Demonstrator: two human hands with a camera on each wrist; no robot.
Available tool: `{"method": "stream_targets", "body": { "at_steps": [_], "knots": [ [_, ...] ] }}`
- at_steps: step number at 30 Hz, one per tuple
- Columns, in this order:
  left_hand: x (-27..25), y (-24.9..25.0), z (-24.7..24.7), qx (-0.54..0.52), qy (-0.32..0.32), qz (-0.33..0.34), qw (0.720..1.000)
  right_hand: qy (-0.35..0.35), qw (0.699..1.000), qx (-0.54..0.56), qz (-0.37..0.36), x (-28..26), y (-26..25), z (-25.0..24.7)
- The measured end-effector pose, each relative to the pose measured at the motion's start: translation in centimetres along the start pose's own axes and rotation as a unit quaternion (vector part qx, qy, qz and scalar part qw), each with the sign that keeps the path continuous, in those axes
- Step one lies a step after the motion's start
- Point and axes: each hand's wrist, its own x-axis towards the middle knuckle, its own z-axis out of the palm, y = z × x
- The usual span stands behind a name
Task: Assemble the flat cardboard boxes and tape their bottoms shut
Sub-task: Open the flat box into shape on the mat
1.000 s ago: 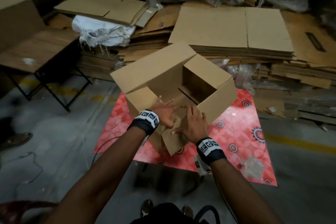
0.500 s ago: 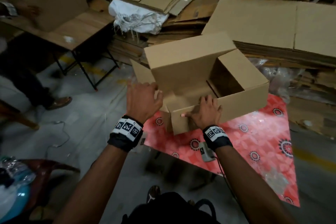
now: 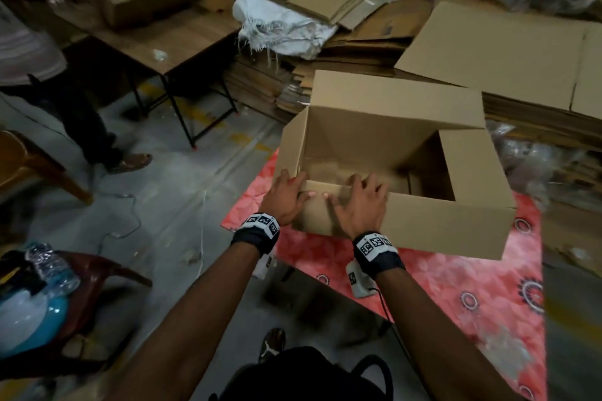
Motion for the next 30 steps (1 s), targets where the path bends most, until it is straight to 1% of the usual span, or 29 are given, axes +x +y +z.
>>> {"method": "stream_targets", "body": {
  "at_steps": [2, 3, 4, 5, 7, 8, 9, 10, 11, 13, 14, 15, 17, 19, 22, 24, 26, 27, 29, 30],
  "knots": [
    [0.7, -0.1, -0.5, -0.013, 0.015, 0.010, 1.000, -0.013, 0.999, 0.041, -0.031, 0.2, 2.0, -0.5],
    [1.2, -0.2, -0.8, -0.008, 0.018, 0.014, 1.000, -0.024, 0.998, 0.048, -0.035, 0.5, 3.1, -0.8],
    [1.8, -0.2, -1.2, 0.002, 0.021, 0.015, 1.000, -0.031, 0.999, 0.035, -0.025, 1.0, 4.4, -0.9],
    [2.5, -0.2, -1.4, 0.017, 0.025, 0.007, 1.000, -0.038, 0.999, 0.005, 0.001, 1.5, 5.7, -1.0],
    [3.8, 0.5, -1.9, 0.069, 0.035, -0.033, 0.996, -0.063, 0.996, -0.044, 0.055, 2.6, 8.2, -1.2],
    [4.2, 1.3, -2.0, 0.103, 0.043, -0.046, 0.993, -0.075, 0.994, -0.052, 0.067, 2.9, 9.2, -1.3],
    [4.5, 2.3, -1.9, 0.133, 0.053, -0.039, 0.989, -0.079, 0.993, -0.056, 0.073, 3.0, 9.7, -1.5],
    [4.8, 3.5, -1.5, 0.157, 0.060, -0.008, 0.986, -0.077, 0.992, -0.059, 0.079, 3.0, 9.7, -1.7],
    [5.0, 4.9, -1.0, 0.173, 0.063, 0.039, 0.982, -0.075, 0.992, -0.058, 0.088, 2.8, 9.5, -2.0],
    [4.7, 7.9, 0.8, 0.173, 0.036, 0.126, 0.976, -0.081, 0.990, -0.051, 0.104, 2.1, 8.3, -2.4],
    [4.4, 9.2, 1.8, 0.162, 0.016, 0.149, 0.975, -0.083, 0.990, -0.049, 0.101, 1.8, 7.7, -2.6],
    [4.2, 10.1, 2.7, 0.149, 0.000, 0.158, 0.976, -0.085, 0.991, -0.044, 0.090, 1.5, 7.4, -2.8],
    [4.2, 10.9, 4.0, 0.127, -0.010, 0.159, 0.979, -0.097, 0.993, -0.022, 0.067, 1.3, 7.5, -3.2],
    [4.6, 10.4, 4.5, 0.114, -0.008, 0.165, 0.980, -0.102, 0.992, -0.019, 0.078, 1.3, 8.9, -3.9],
    [5.4, 9.8, 4.3, 0.103, -0.023, 0.170, 0.980, -0.107, 0.982, -0.105, 0.111, 1.6, 12.5, -5.2],
    [5.6, 10.5, 4.0, 0.106, -0.028, 0.152, 0.982, -0.111, 0.976, -0.142, 0.124, 1.8, 14.5, -6.6],
    [5.5, 12.2, 4.1, 0.119, -0.032, 0.140, 0.982, -0.089, 0.978, -0.153, 0.108, 1.8, 15.4, -8.3],
    [5.3, 13.3, 4.2, 0.126, -0.037, 0.152, 0.980, -0.061, 0.981, -0.157, 0.094, 1.7, 15.5, -9.0],
    [4.8, 15.6, 4.9, 0.129, -0.050, 0.211, 0.968, 0.012, 0.983, -0.162, 0.085, 1.4, 15.6, -10.4],
    [4.5, 16.7, 5.4, 0.120, -0.061, 0.240, 0.961, 0.045, 0.981, -0.160, 0.096, 1.3, 15.8, -10.9]
  ]
}}
